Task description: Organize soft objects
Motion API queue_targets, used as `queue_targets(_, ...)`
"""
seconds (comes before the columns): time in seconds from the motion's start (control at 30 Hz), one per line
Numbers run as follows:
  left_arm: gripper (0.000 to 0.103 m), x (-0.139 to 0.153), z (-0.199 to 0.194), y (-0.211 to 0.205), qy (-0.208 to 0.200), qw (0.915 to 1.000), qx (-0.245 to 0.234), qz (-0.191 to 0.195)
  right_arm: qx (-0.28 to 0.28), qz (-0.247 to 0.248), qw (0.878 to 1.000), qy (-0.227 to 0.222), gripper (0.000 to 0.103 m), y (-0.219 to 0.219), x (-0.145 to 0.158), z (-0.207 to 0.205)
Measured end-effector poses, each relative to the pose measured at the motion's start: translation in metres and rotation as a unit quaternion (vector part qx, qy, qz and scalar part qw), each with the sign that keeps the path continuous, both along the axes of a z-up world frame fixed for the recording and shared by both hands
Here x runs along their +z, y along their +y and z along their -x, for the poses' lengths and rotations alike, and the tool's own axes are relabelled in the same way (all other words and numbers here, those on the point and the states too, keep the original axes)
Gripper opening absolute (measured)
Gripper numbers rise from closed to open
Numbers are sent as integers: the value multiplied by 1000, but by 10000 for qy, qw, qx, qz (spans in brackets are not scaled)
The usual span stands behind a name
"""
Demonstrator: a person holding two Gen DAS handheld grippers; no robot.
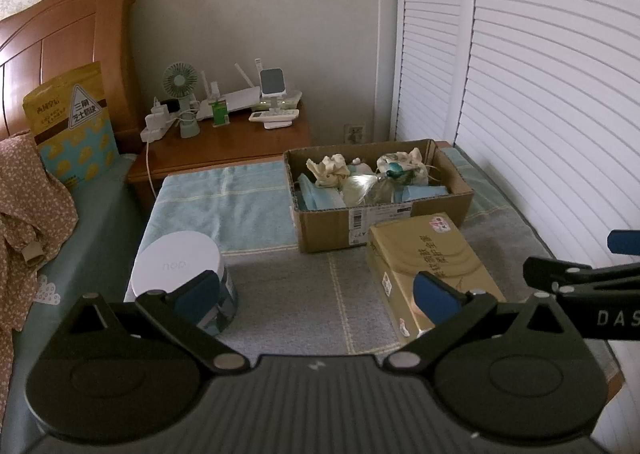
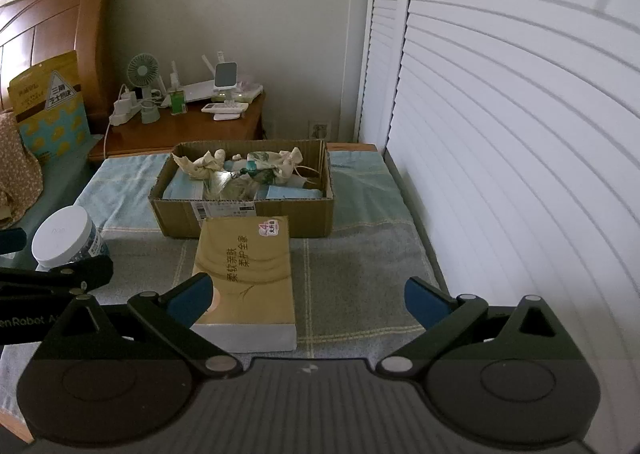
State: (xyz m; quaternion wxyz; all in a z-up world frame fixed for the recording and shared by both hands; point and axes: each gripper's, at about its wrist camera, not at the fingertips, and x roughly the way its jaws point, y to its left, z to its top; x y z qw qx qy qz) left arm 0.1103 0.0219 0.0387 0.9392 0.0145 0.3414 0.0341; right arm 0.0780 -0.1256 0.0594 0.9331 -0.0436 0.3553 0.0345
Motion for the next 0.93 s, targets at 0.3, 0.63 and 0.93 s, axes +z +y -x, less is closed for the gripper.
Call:
queue_targets(0.3, 102, 1, 2, -2, -9, 10000, -23, 12, -11, 12, 10000, -24, 103, 0, 2, 1)
queue_targets(0.63, 102, 1, 3, -3, -20, 10000, -24, 19, -17, 25, 10000, -36, 103, 0, 3, 1)
queue_targets(0.93, 102, 2, 3, -2, -19, 10000, -33, 24, -25, 24, 10000, -36, 103, -1, 3, 0)
